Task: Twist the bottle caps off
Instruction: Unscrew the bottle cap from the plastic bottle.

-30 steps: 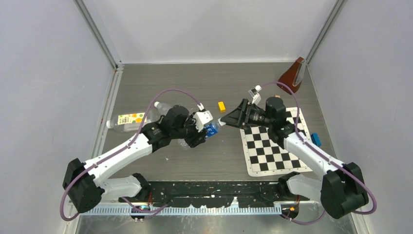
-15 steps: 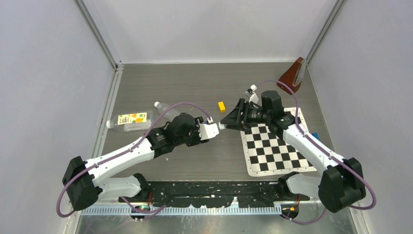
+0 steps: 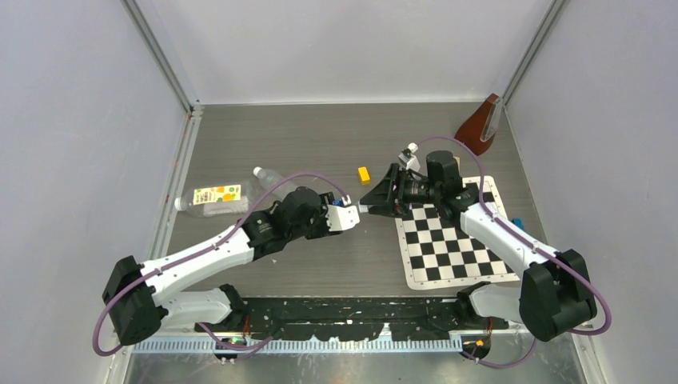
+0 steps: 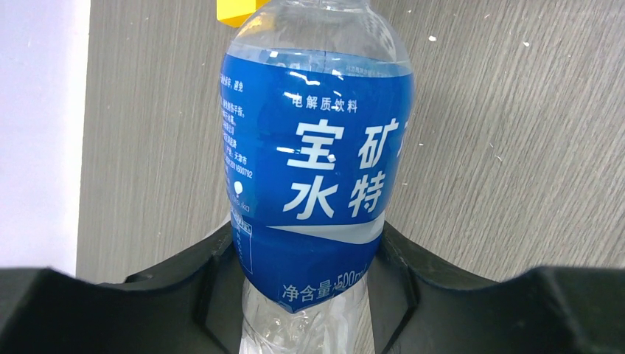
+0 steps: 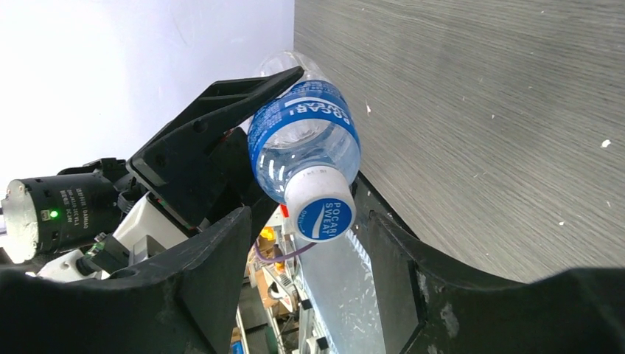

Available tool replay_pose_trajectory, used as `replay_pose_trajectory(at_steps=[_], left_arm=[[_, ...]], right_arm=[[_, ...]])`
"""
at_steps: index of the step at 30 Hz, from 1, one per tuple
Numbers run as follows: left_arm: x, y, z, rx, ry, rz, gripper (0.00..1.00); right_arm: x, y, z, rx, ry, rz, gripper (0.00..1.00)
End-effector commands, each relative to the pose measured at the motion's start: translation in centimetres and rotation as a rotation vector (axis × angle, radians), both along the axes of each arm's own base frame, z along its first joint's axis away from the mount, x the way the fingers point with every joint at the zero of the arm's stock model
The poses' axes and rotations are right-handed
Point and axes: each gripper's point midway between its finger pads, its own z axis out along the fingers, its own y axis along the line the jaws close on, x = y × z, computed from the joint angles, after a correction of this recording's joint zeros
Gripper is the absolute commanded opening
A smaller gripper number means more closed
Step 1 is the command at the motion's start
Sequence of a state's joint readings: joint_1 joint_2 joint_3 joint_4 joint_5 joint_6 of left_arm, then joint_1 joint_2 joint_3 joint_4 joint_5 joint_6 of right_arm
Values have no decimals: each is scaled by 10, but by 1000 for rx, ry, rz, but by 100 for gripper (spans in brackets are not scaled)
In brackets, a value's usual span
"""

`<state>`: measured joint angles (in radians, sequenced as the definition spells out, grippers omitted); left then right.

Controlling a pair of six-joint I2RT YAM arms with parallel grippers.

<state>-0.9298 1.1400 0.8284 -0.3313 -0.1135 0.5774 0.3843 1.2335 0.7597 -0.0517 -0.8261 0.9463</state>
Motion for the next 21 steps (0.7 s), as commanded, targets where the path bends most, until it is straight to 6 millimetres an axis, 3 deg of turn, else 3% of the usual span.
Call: replay_pose_trajectory(at_steps=[1, 9, 21], left_arm=[[4, -4, 16, -31, -62, -13, 12], [5, -2, 13, -17, -73, -3, 12], [6, -6, 14, -30, -89, -18, 12]], right_arm=[[-1, 7, 23, 80, -61, 36, 65], [4, 11, 24, 104, -47, 53, 51], [4, 12, 13, 100, -27, 56, 45]])
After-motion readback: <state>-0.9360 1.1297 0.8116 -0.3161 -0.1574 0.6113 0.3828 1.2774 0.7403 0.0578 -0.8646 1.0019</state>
